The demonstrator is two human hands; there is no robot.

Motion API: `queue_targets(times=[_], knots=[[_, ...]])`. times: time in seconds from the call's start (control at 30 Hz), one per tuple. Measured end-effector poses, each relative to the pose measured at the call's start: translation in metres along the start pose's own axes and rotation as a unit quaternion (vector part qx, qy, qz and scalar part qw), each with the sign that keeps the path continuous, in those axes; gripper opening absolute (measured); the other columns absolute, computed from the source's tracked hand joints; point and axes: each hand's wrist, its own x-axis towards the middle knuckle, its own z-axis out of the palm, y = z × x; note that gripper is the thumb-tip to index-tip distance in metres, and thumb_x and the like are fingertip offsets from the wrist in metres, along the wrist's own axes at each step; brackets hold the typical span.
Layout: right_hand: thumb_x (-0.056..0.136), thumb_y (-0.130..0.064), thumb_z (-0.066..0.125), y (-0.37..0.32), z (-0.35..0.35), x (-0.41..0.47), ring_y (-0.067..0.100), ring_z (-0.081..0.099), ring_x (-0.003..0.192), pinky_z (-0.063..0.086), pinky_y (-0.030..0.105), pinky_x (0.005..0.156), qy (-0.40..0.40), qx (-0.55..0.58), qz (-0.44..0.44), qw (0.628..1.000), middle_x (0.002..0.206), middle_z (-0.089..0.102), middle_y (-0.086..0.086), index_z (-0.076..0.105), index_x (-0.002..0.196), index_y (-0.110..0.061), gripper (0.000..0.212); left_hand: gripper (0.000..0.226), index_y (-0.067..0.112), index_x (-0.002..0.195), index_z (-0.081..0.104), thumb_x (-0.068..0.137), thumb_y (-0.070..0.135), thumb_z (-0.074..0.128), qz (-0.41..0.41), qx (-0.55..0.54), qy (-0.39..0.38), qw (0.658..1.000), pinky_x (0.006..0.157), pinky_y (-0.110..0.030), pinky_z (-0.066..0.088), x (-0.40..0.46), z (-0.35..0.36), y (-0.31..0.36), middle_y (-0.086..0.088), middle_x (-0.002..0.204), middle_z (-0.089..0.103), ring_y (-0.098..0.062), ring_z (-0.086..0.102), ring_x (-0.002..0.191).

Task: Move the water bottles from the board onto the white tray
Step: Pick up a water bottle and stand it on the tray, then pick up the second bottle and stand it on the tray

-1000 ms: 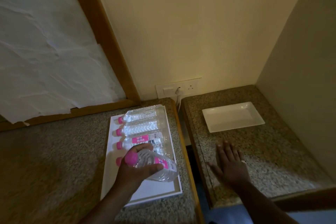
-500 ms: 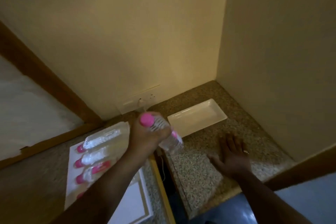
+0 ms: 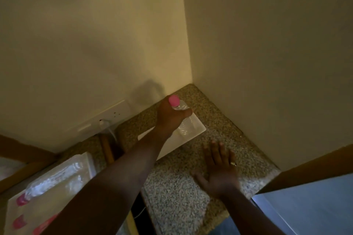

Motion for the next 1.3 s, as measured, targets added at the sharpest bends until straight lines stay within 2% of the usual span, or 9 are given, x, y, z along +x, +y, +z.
queue_targets(times=[0.13, 0.5, 0.63, 0.7, 0.77, 0.87, 1.0, 1.2, 1.3], knots=[[0.089, -0.085, 0.025, -0.001, 0.000, 0.000, 0.030, -0.014, 0.153, -0.004, 0.059, 0.120, 0.006, 0.006, 0.003, 1.000, 0.167, 0.003, 0.010, 0.018, 0.158, -0.021, 0.094, 0.059, 0.014, 0.109, 0.064, 0.058, 0.018, 0.093, 0.015, 0.023, -0.032, 0.999, 0.088, -0.044, 0.057, 0.009, 0.005, 0.007, -0.008, 0.105, 0.070, -0.027, 0.067, 0.097], [0.088, -0.087, 0.021, 0.000, -0.002, 0.000, 0.027, -0.020, 0.152, -0.007, 0.058, 0.121, -0.006, 0.008, 0.010, 1.000, 0.167, -0.004, 0.008, 0.008, 0.159, -0.024, 0.096, 0.060, 0.038, 0.091, 0.054, 0.048, 0.036, 0.097, 0.024, 0.026, -0.064, 0.997, 0.091, -0.046, 0.055, 0.005, 0.009, 0.008, 0.003, 0.104, 0.066, -0.020, 0.064, 0.099], [0.087, -0.088, 0.018, 0.002, -0.003, 0.001, 0.025, -0.024, 0.151, -0.008, 0.058, 0.121, -0.015, -0.001, 0.012, 1.000, 0.167, -0.010, 0.007, 0.000, 0.159, -0.026, 0.096, 0.081, 0.023, 0.119, 0.054, 0.050, 0.038, 0.096, 0.043, 0.039, -0.064, 0.996, 0.094, -0.045, 0.053, -0.001, 0.006, 0.005, -0.001, 0.119, 0.062, -0.023, 0.060, 0.110], [0.087, -0.088, 0.018, 0.002, -0.003, 0.001, 0.025, -0.024, 0.150, -0.009, 0.058, 0.121, -0.018, -0.002, 0.012, 1.000, 0.167, -0.010, 0.006, -0.002, 0.158, -0.027, 0.096, 0.105, 0.016, 0.139, 0.042, 0.052, 0.044, 0.094, 0.053, 0.074, -0.064, 0.994, 0.104, -0.048, 0.046, -0.005, -0.003, -0.001, -0.007, 0.137, 0.054, -0.028, 0.052, 0.126], [0.086, -0.089, 0.017, 0.002, -0.003, 0.002, 0.024, -0.026, 0.150, -0.012, 0.057, 0.121, -0.023, -0.006, 0.013, 1.000, 0.166, -0.011, 0.005, -0.002, 0.158, -0.028, 0.097, 0.128, 0.016, 0.153, 0.018, 0.054, 0.062, 0.085, 0.058, 0.172, -0.060, 0.982, 0.117, -0.053, 0.025, -0.011, -0.019, -0.012, -0.013, 0.160, 0.027, -0.032, 0.023, 0.147], [0.084, -0.091, 0.014, 0.004, -0.005, 0.002, 0.023, -0.031, 0.148, -0.017, 0.055, 0.120, -0.032, -0.011, 0.014, 0.999, 0.166, -0.014, 0.005, -0.005, 0.158, -0.029, 0.098, 0.140, 0.020, 0.154, -0.005, 0.049, 0.094, 0.050, 0.081, 0.349, -0.040, 0.933, 0.117, -0.056, -0.002, -0.030, -0.055, -0.039, -0.010, 0.165, -0.005, -0.032, -0.012, 0.150], [0.086, -0.088, 0.011, -0.008, -0.005, -0.002, 0.026, -0.025, 0.150, -0.017, 0.056, 0.119, -0.043, -0.021, -0.004, 0.999, 0.167, -0.012, 0.007, -0.003, 0.158, -0.032, 0.092, 0.141, 0.021, 0.154, -0.003, 0.045, 0.103, 0.033, 0.118, 0.468, 0.001, 0.876, 0.116, -0.060, -0.007, -0.072, -0.127, -0.098, -0.012, 0.165, -0.004, -0.033, -0.013, 0.150], [0.086, -0.085, 0.007, -0.047, 0.006, -0.012, 0.031, -0.011, 0.152, -0.007, 0.059, 0.121, -0.088, -0.057, -0.037, 0.994, 0.168, 0.000, 0.011, 0.011, 0.159, -0.024, 0.095, 0.137, 0.022, 0.153, -0.011, 0.052, 0.104, 0.030, 0.051, 0.505, 0.045, 0.861, 0.117, -0.057, -0.011, -0.152, -0.220, -0.180, -0.007, 0.162, -0.016, -0.028, -0.024, 0.147], [0.084, -0.085, -0.001, -0.070, 0.021, -0.018, 0.028, -0.015, 0.151, -0.014, 0.055, 0.118, -0.105, -0.067, -0.062, 0.990, 0.168, -0.005, 0.010, 0.009, 0.159, -0.027, 0.096, 0.135, 0.023, 0.151, -0.015, 0.053, 0.103, 0.032, 0.020, 0.468, 0.048, 0.882, 0.116, -0.049, -0.017, -0.189, -0.249, -0.200, -0.005, 0.160, -0.020, -0.028, -0.025, 0.146]])
